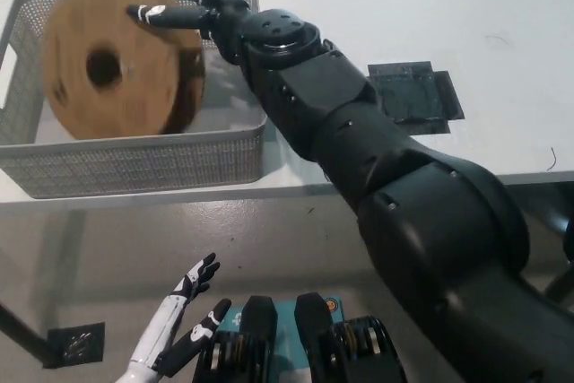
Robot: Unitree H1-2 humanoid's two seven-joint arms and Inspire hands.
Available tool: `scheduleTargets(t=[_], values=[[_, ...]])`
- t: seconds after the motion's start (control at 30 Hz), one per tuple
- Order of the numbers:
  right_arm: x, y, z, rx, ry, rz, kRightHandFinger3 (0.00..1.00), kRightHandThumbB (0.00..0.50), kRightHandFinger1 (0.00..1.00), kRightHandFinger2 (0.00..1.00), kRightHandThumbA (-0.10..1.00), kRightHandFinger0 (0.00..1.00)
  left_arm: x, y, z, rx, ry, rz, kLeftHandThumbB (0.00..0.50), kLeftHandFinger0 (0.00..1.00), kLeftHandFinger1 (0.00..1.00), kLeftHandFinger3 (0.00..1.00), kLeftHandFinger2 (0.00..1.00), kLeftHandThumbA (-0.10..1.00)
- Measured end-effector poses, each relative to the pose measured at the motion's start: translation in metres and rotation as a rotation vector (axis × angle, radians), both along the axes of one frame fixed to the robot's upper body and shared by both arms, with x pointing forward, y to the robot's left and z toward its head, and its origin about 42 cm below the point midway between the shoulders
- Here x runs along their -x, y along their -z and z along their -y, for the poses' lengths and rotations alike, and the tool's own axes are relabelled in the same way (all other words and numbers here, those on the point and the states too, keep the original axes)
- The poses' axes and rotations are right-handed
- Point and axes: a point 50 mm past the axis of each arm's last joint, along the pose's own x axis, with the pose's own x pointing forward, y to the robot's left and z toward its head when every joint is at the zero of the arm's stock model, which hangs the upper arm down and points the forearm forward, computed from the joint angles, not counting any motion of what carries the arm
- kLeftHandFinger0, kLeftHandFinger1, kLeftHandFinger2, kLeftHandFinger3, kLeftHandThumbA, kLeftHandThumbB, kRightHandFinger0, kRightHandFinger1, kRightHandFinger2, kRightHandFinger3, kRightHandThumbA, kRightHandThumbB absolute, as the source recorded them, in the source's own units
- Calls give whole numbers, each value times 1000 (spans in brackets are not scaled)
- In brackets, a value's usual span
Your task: Use the right hand to pick up a 3d printing filament and place it into a container on the left side
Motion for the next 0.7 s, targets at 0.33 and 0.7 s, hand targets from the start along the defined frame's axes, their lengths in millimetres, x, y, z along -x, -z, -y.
scheduleTargets(t=[0.33,0.7], values=[[-2,-23,-1,14,-68,113,1000,495,1000,1000,849,1000,-4,-4,1,-8,15,2,133,1000,1000,1000,1000,827],[-21,-118,43,16,-53,408,1000,448,1000,1000,969,1000,-7,-6,1,-12,18,9,147,1000,1000,1000,1000,819]])
